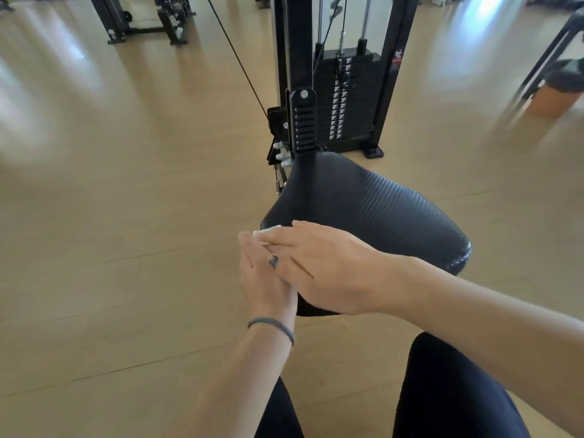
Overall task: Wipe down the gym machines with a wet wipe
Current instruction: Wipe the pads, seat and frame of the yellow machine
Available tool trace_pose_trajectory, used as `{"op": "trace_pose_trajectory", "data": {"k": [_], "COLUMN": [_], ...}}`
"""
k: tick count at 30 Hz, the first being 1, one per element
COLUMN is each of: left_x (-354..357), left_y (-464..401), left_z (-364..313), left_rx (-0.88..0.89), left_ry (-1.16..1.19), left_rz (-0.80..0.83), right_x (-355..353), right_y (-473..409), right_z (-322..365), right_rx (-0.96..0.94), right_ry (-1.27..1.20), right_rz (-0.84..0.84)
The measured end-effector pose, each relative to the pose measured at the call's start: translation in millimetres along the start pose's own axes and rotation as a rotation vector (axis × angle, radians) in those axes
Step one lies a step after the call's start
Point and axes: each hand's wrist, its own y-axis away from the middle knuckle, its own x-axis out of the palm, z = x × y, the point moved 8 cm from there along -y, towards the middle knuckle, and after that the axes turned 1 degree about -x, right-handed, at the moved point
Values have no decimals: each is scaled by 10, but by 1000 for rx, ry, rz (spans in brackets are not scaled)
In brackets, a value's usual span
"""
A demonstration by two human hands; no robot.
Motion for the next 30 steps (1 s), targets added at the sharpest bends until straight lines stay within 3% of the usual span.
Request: {"op": "trace_pose_trajectory", "data": {"k": [4, 10, 15, 20, 21, 23, 26, 30], "left_x": [20, 65, 34, 115, 112, 88, 169, 82], "left_y": [-36, 39, 23, 82, 59, -14, -66, -121], "left_z": [-11, -70, -30, -98, -101, -80, -46, -104], "left_rx": [-36, -7, -73, 11, 22, 22, -24, -12], "left_ry": [-13, -95, -113, -139, -150, -156, -131, -326], "left_rz": [32, 57, 60, 135, 132, 140, 300, 317], "right_x": [24, -150, 77, -316, -343, -237, 28, -252], "right_y": [502, 825, 484, 439, 342, 107, 16, 52], "right_z": [-55, -652, 142, -997, -1000, -620, -87, -903], "right_rx": [91, 464, 143, 493, 505, 335, 85, 346], "right_ry": [73, 59, 39, -2, 49, 138, -21, 49], "right_rz": [-74, -335, -346, -297, -292, -315, -182, -193]}}
